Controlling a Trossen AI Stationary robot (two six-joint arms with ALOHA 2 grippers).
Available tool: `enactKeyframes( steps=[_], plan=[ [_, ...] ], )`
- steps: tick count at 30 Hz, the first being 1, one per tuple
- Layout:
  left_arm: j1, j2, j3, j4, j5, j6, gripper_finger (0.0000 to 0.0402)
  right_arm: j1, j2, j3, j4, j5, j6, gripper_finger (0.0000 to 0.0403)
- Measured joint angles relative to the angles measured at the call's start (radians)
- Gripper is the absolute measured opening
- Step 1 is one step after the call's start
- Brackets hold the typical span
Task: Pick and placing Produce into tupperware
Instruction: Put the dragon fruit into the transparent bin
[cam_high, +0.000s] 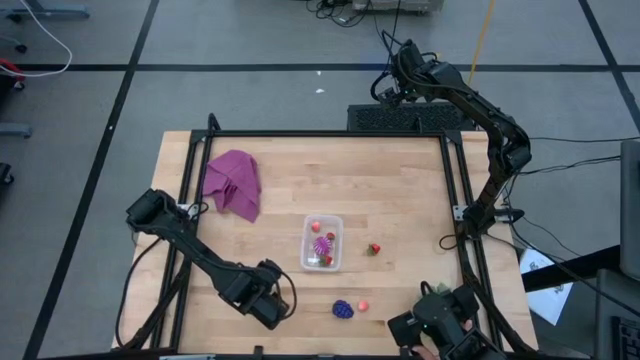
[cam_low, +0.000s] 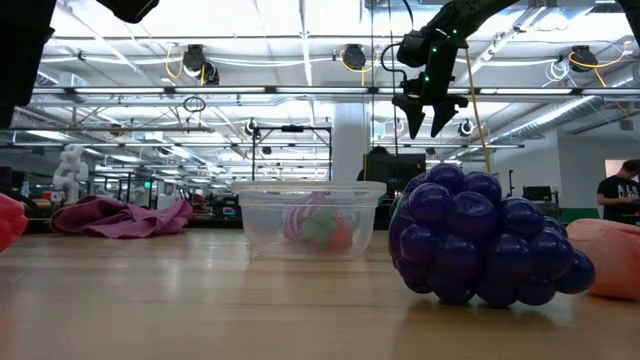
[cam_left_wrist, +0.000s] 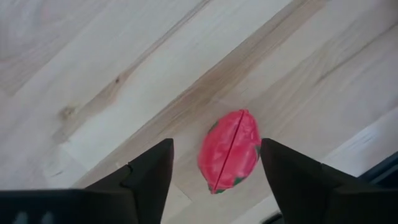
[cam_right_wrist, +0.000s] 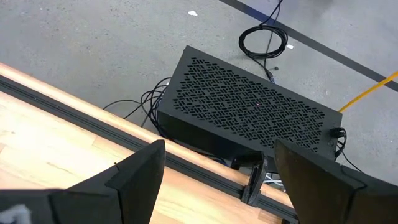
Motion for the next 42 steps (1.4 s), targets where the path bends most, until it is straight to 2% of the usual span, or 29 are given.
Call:
enactKeyframes(
  steps=[6,12,23,33,42],
  plan=[
    [-0.004,0.000,0.000,0.012,0.000,-0.046,0.0316,0.000,0.000,0.000,0.000,0.000,0.000,0.0293],
    [-0.034,0.004,0.000,0.133,-0.009,-0.033,0.0358,0.000,0.000,0.000,0.000,0.000,0.000,0.0293],
    [-0.077,0.073,0.000,0.149,-0.011,-0.028,0.0341,0.000,0.000,0.000,-0.001,0.000,0.030,0.0293],
    [-0.077,0.074,0.000,0.096,-0.017,0.020,0.0344,0.000,0.000,0.000,-0.001,0.000,0.034,0.0293],
    [-0.077,0.073,-0.074,0.169,0.033,0.015,0.0345,0.000,0.000,0.000,-0.001,0.000,0.034,0.0293]
  ],
)
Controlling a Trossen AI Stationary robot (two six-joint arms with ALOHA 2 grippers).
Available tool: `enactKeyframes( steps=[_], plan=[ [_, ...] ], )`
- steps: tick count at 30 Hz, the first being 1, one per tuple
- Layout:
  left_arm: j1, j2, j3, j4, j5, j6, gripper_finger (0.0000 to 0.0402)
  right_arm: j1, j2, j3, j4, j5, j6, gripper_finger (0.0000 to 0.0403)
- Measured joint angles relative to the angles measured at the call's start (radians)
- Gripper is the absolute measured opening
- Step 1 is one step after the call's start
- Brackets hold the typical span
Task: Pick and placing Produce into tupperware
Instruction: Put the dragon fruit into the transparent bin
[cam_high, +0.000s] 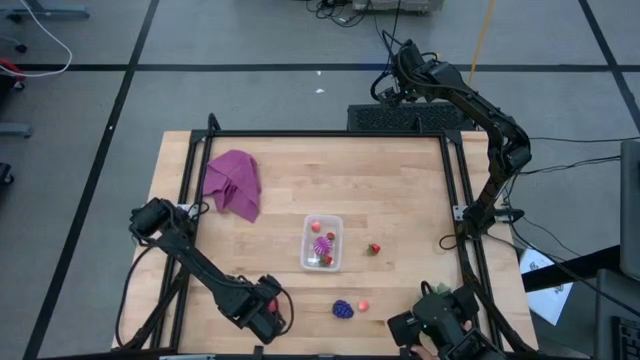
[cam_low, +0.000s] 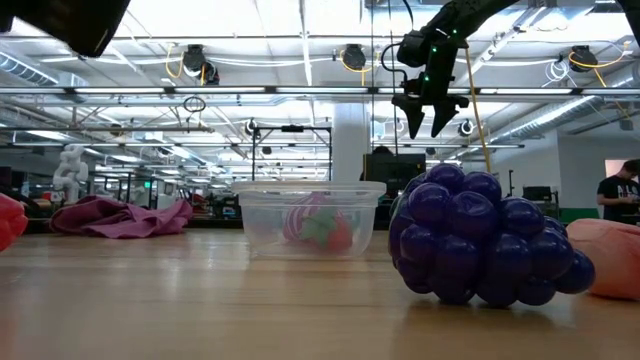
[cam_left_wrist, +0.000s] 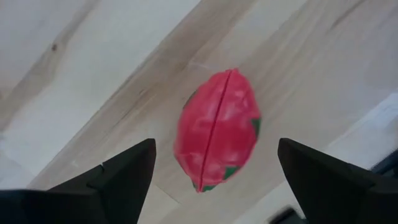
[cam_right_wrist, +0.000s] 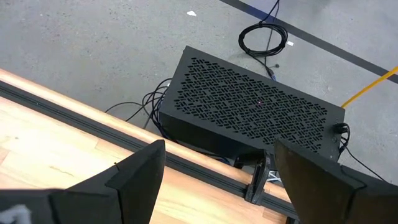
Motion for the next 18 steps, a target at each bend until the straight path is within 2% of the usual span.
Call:
enactKeyframes(
  steps=[9,18],
  plan=[
    [0.004,0.000,-0.087,0.118,0.002,0.000,0.0344,0.000,0.000,0.000,0.000,0.000,0.000,0.0293],
    [0.019,0.000,-0.118,0.139,-0.003,0.021,0.0344,0.000,0.000,0.000,0.000,0.000,0.000,0.0293]
  ],
)
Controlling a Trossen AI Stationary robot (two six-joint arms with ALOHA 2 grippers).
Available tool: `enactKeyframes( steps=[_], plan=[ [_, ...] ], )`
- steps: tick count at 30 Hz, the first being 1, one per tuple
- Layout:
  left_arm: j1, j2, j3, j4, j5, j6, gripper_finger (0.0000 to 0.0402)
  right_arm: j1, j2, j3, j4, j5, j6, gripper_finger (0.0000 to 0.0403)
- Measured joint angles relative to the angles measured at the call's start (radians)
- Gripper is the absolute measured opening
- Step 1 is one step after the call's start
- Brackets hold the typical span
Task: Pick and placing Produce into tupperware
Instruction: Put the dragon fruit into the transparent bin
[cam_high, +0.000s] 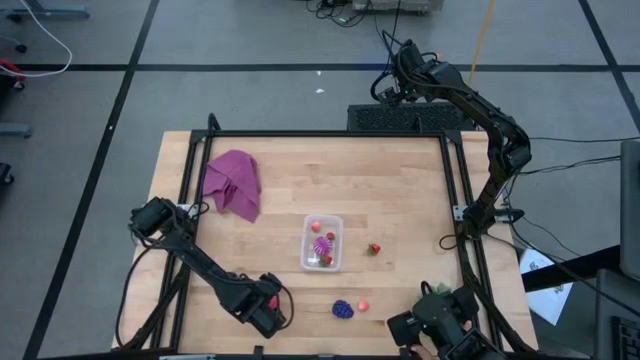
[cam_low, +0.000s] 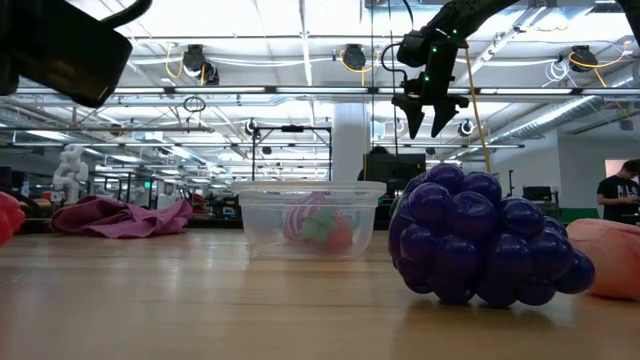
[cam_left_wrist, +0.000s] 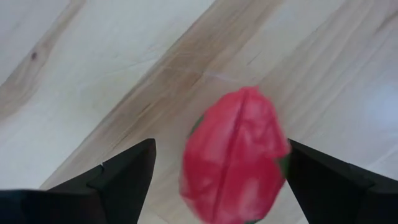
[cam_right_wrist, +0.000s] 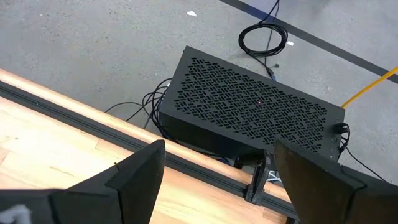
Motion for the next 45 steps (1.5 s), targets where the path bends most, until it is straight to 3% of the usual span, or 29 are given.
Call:
enactKeyframes(
  steps=[6,22,45],
  plan=[
    [0.014,0.000,0.000,0.006,-0.004,0.029,0.0334,0.000,0.000,0.000,0.000,0.000,0.000,0.0293],
    [0.015,0.000,0.000,0.018,-0.003,0.031,0.0218,0.000,0.000,0.000,0.000,0.000,0.000,0.0293],
    [0.089,-0.011,0.013,-0.025,0.123,0.090,0.0243,0.000,0.000,0.000,0.000,0.000,0.000,0.0293]
  ],
)
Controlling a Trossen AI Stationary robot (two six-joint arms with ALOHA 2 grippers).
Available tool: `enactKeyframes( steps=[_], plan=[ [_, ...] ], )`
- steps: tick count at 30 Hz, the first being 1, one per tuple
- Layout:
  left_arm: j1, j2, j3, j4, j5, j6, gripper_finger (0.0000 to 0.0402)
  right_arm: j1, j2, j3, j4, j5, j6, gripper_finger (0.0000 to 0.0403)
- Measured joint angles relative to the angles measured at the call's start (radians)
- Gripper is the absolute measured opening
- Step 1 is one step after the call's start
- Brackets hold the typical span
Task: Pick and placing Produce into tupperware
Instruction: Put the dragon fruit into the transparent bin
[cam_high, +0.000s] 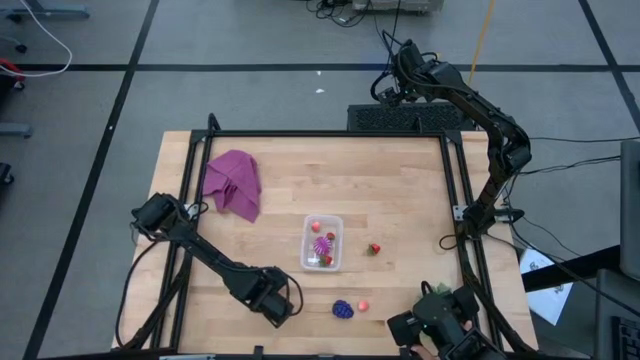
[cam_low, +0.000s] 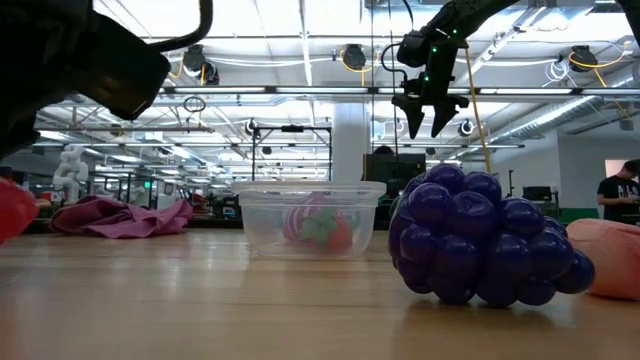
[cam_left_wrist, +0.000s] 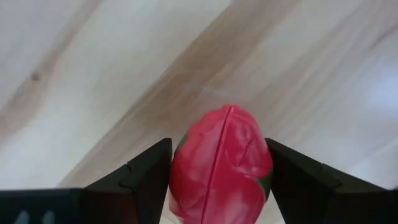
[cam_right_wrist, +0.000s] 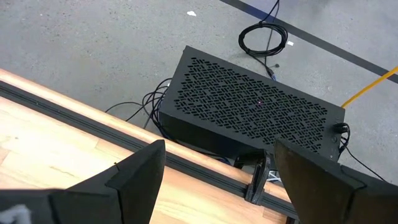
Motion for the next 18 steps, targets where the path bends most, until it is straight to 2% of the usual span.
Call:
enactKeyframes(
  steps=[10,18],
  plan=[
    [0.031,-0.036,0.073,-0.060,-0.016,0.068,0.0244,0.000,0.000,0.000,-0.001,0.000,0.000,0.0293],
    [0.102,-0.082,0.132,-0.148,-0.089,0.196,0.0244,0.000,0.000,0.000,-0.001,-0.001,0.000,0.0293]
  ],
)
